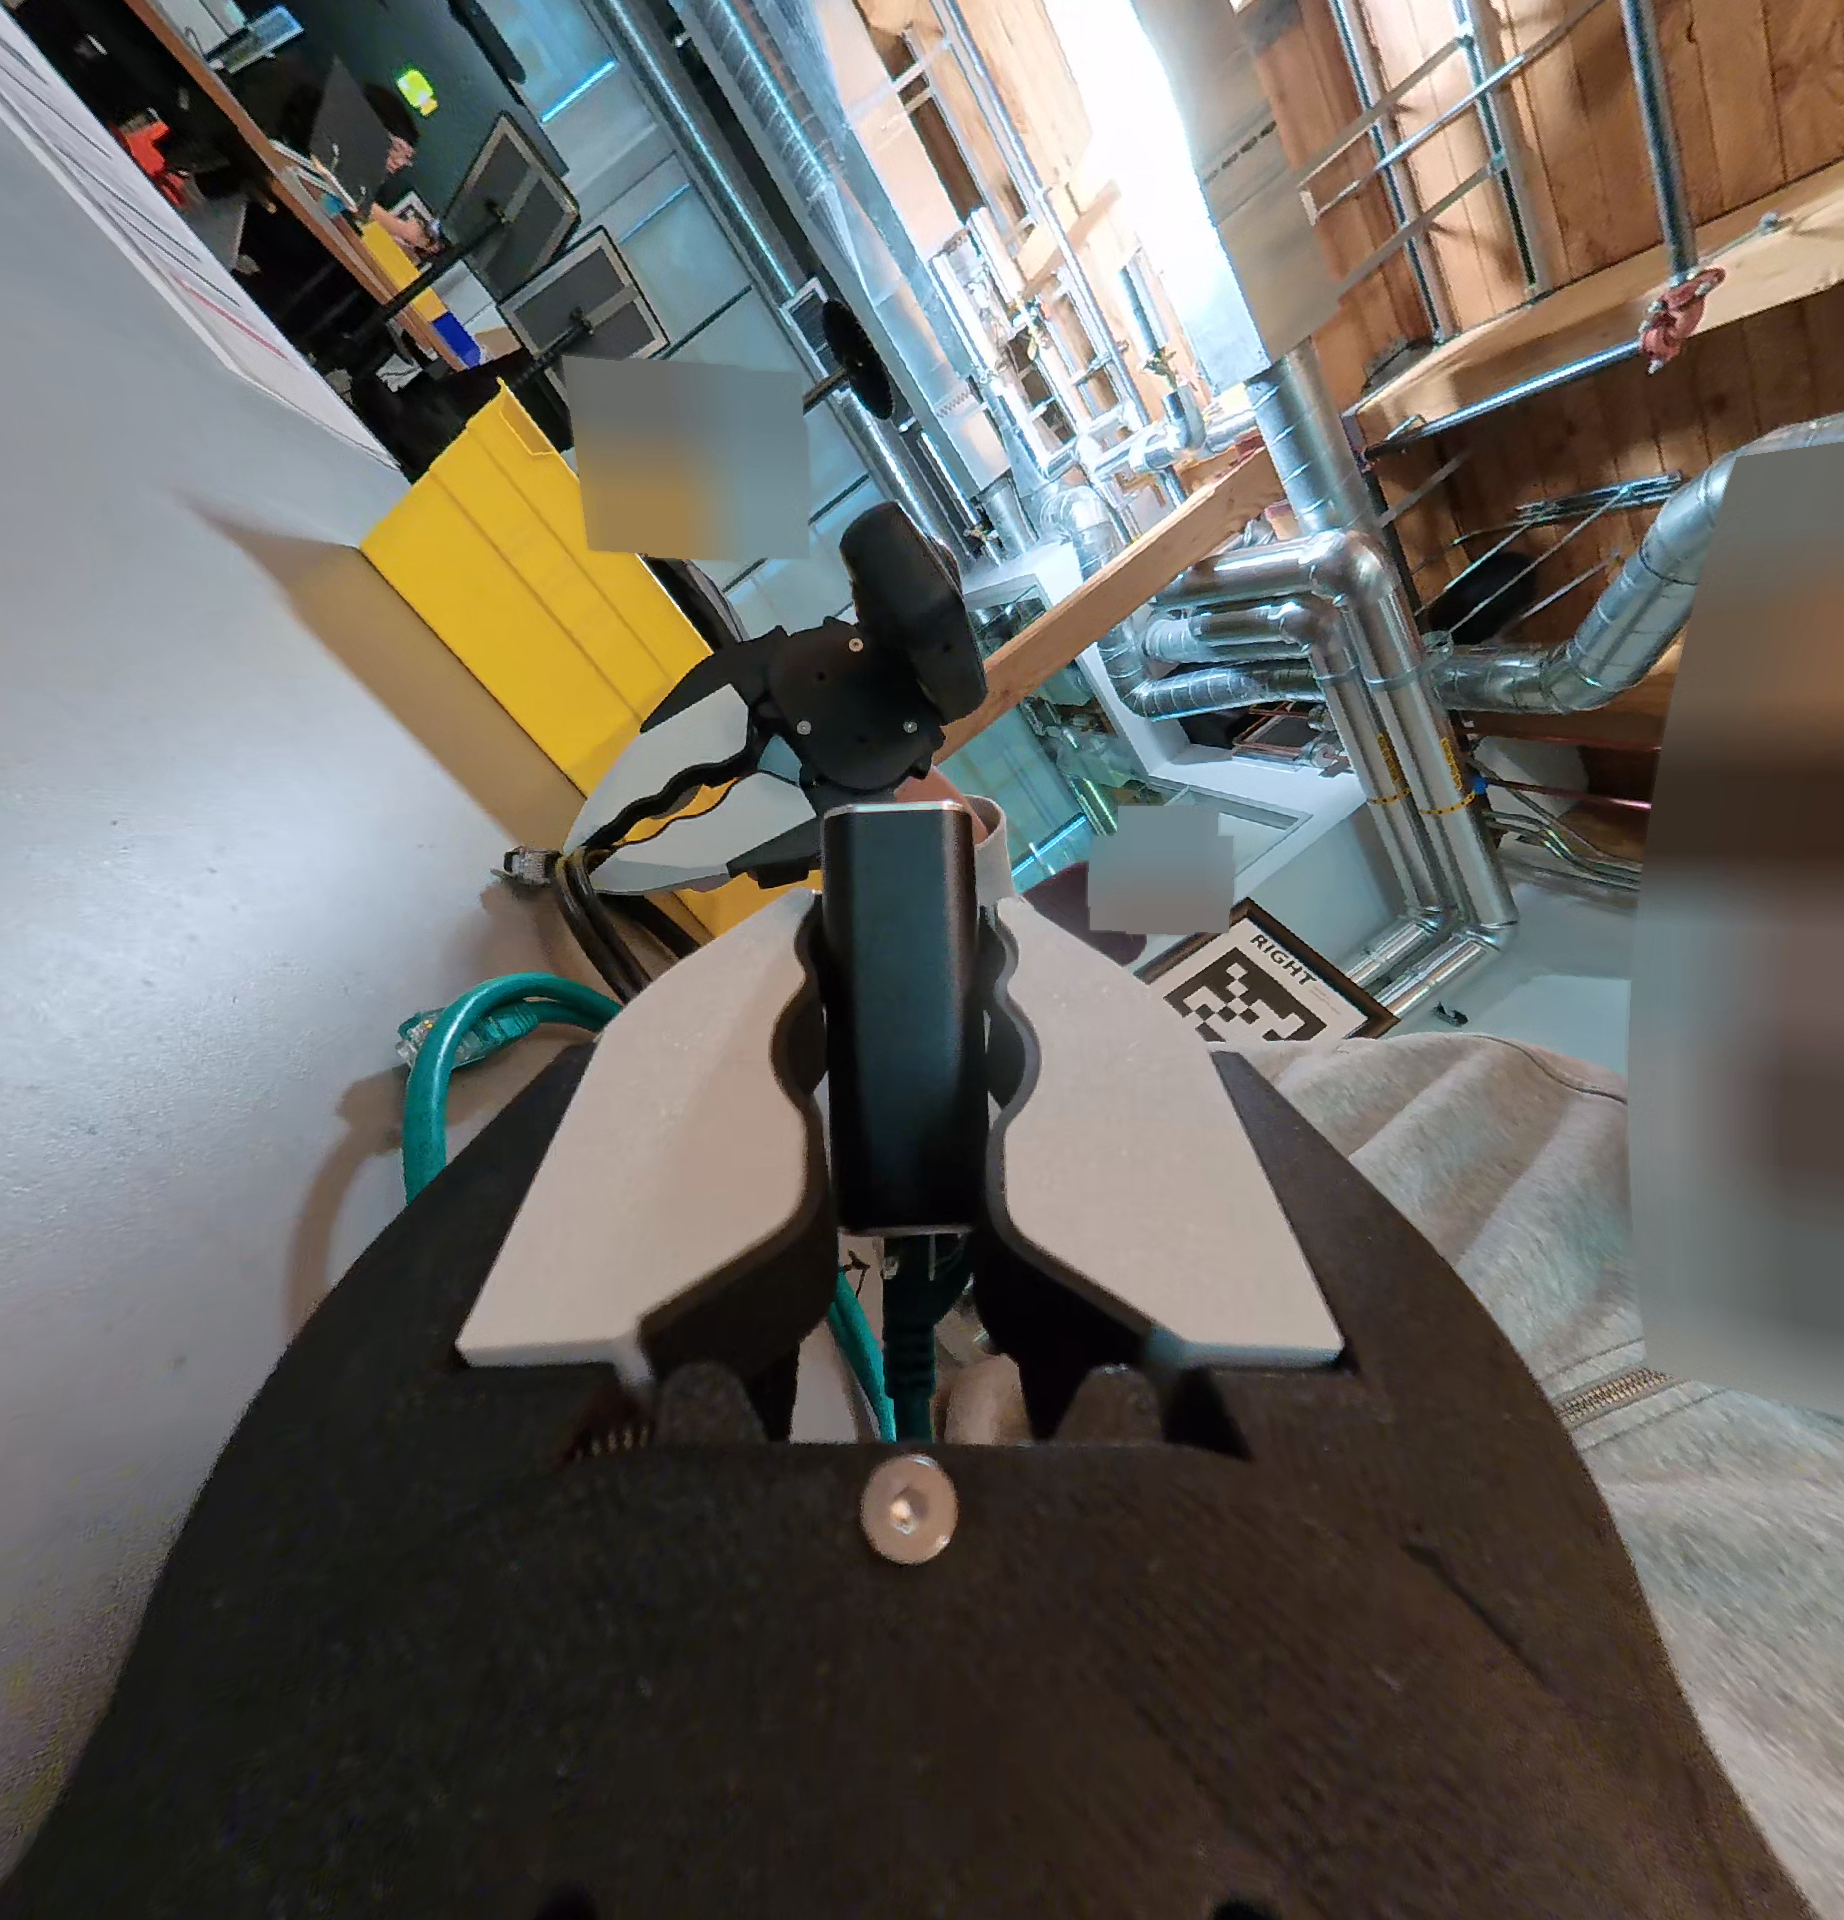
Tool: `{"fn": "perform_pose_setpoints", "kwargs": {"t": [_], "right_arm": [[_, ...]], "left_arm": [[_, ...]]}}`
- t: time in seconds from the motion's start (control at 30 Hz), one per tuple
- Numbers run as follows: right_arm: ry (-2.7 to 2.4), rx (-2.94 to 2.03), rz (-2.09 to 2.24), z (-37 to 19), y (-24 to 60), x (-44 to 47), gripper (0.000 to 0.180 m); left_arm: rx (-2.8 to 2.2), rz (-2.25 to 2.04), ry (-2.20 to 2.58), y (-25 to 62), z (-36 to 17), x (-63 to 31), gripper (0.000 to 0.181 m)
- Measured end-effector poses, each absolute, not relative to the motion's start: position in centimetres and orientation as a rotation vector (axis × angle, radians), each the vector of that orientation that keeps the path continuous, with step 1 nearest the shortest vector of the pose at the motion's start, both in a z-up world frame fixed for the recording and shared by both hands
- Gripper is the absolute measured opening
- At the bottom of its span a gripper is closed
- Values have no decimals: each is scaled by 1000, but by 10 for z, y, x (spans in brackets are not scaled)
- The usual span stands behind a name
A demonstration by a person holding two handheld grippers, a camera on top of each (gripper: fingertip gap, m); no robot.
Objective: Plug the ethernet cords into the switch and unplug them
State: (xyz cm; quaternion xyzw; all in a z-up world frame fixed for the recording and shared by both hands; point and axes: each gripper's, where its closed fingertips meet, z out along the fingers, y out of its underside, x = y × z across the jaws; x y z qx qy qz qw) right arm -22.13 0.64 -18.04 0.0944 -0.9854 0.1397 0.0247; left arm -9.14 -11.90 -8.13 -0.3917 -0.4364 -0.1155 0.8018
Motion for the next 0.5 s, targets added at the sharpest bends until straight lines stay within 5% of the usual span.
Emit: {"fn": "perform_pose_setpoints", "kwargs": {"t": [0.5], "right_arm": [[-3008,325,443,-183,5,-226,13]], "left_arm": [[-820,-257,-931,-121,-80,-91,26]]}}
